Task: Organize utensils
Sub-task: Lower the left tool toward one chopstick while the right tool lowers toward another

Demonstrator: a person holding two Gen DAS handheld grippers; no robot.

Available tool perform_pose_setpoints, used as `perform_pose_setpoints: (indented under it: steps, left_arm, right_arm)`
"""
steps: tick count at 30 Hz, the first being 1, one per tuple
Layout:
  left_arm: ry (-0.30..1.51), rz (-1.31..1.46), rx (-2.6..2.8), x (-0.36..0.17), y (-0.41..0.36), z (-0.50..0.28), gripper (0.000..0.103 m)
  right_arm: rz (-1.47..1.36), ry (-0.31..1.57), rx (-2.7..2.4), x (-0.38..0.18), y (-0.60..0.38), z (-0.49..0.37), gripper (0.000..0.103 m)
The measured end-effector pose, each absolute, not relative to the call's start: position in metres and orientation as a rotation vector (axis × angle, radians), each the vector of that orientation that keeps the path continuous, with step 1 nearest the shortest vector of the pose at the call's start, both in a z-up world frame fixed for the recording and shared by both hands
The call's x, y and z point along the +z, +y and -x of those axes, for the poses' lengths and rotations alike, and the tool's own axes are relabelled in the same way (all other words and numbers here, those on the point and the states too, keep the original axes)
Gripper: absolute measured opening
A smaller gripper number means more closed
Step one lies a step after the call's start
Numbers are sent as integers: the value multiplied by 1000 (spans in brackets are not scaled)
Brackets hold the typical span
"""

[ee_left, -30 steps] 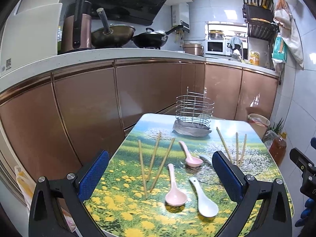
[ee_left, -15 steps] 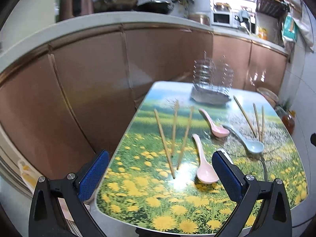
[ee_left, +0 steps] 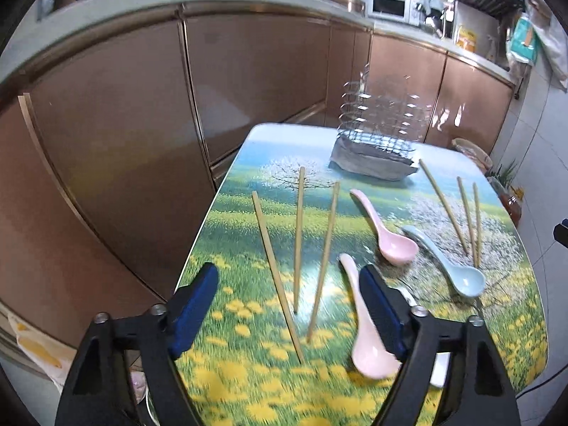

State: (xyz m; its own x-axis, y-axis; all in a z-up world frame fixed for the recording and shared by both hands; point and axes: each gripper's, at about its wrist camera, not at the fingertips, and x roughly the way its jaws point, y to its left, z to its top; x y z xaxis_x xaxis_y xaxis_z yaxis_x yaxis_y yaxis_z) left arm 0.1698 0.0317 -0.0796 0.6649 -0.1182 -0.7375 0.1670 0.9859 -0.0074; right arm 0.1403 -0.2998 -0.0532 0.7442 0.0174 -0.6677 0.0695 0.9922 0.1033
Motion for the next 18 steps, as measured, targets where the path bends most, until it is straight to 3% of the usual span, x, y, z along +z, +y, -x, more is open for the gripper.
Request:
perform_pose_setpoints:
  steps: [3, 5, 9, 15, 18]
  left_arm:
    - [901, -44, -173, -85, 38, -214, 69]
    - [960, -27, -167, -93, 43, -245, 63]
    - [1065, 21, -149, -109, 50, -297, 50]
    - [1148, 27, -249, -119, 22, -342, 43]
    - [1186, -23, -266, -128, 2, -362, 43]
  right_arm:
    - [-146, 780, -33, -51, -315, -171, 58]
    - [-176, 825, -40, -52, -329, -195, 54]
    - [-245, 911, -52, -62, -356, -235, 53]
    - [-324, 1049, -41, -94, -383, -282, 52]
    - [-368, 1123, -61, -113, -396, -302, 43]
